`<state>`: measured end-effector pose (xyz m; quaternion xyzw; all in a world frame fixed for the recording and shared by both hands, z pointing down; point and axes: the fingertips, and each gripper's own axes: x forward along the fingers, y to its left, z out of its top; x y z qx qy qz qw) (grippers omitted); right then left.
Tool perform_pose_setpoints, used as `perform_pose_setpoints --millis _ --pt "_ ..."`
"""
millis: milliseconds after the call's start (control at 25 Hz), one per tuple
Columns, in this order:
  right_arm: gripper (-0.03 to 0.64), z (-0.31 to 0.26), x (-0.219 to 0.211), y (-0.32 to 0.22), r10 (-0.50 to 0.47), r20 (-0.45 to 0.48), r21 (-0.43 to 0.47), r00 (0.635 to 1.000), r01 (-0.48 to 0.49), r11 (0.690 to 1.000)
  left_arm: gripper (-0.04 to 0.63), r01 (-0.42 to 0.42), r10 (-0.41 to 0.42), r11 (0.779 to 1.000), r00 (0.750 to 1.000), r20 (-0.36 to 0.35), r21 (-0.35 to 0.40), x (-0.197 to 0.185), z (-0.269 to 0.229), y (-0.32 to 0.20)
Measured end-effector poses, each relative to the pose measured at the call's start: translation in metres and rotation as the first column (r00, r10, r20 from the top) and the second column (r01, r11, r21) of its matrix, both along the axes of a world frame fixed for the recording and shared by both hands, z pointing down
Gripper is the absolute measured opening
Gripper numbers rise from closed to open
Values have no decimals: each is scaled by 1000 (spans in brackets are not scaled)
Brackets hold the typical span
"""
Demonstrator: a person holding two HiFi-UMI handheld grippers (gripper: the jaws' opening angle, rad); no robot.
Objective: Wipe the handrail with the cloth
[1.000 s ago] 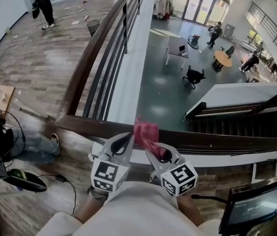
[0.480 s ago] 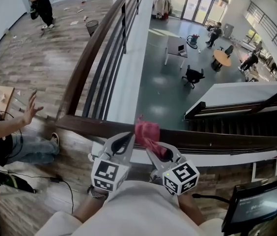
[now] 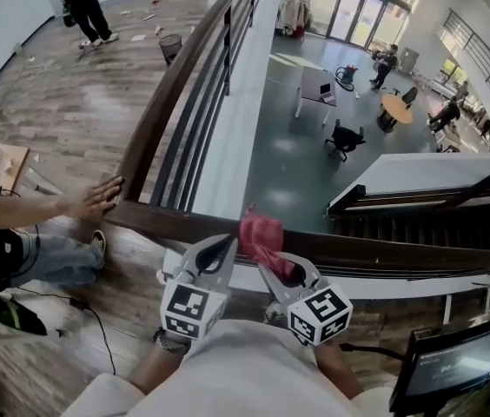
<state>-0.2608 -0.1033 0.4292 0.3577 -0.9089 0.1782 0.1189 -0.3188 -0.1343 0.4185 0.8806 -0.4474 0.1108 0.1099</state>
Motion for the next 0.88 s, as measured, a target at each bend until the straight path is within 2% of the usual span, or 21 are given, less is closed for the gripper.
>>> perform_pose_setpoints --millis 640,880 --pt "61 -3 -26 -1 -64 22 -9 998 64 998 6 79 -78 996 997 29 -34 -32 5 9" --pt "61 -2 -36 -3 -88 27 -13 996 88 996 6 96 -96 995 995 11 -3 -39 1 7"
